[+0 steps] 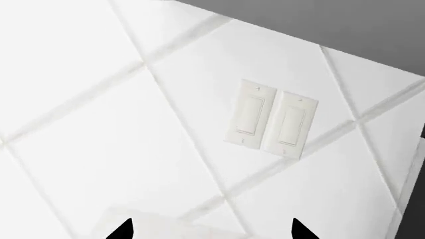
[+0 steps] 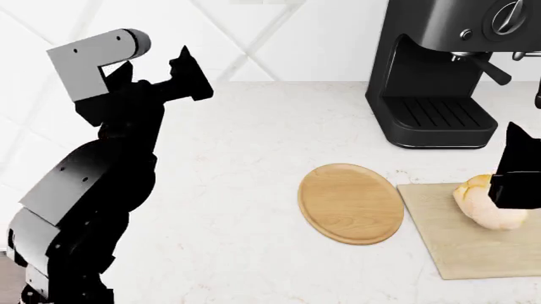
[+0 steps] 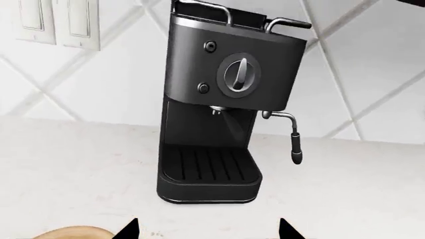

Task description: Pick the chicken breast from the plate and place it on the cutting board. Then pick the condiment bottle from the cabinet and place it next to the cutting board.

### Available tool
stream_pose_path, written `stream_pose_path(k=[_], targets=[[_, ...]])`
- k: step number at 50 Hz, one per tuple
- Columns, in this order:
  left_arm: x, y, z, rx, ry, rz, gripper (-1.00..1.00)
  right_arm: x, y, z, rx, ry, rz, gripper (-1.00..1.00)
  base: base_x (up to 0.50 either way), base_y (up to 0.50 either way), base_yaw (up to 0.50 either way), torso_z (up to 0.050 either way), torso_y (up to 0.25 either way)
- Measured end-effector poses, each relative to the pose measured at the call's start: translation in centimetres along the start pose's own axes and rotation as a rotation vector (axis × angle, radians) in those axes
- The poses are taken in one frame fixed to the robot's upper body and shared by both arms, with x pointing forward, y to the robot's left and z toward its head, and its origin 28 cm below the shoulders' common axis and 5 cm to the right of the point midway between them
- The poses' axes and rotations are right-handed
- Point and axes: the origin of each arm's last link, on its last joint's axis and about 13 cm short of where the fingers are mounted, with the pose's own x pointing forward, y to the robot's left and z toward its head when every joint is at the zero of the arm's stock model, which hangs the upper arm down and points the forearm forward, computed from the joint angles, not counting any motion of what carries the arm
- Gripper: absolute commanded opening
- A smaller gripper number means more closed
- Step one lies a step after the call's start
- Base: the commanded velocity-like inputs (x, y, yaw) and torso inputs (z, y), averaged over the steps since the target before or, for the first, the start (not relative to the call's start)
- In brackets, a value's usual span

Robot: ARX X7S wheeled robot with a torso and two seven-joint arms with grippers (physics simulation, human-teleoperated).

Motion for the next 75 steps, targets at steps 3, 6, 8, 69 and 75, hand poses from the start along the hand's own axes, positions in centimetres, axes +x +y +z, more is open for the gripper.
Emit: stream_pose_path(k=[3, 6, 8, 69, 75], targets=[[1.9, -0.2, -0.1, -0.011, 0.042, 0.016, 1.00, -0.2, 0.3, 0.2, 0.009, -0.027, 0.016, 1.00, 0.00, 0.00, 0.00, 0.000, 0.000], [3.6, -0.3, -0.4, -0.025, 0.090, 0.025, 1.00, -0.3, 0.6, 0.5, 0.015, -0.051, 0.032, 1.00, 0.00, 0.00, 0.00, 0.000, 0.000], [4.8, -0.4, -0.6, -0.033, 0.120, 0.029, 1.00, -0.4, 0.9, 0.6, 0.019, -0.066, 0.043, 1.00, 0.00, 0.00, 0.00, 0.000, 0.000], [10.8, 0.6, -7.1, 0.071, 0.401, 0.092, 1.00, 0.6, 5.5, 3.5, 0.036, -0.318, 0.251, 1.00, 0.22, 0.08, 0.00, 0.000, 0.000], [10.8, 0.7, -7.2, 0.069, 0.404, 0.094, 1.00, 0.7, 5.6, 3.4, 0.033, -0.325, 0.264, 1.00, 0.50, 0.00, 0.00, 0.000, 0.000]])
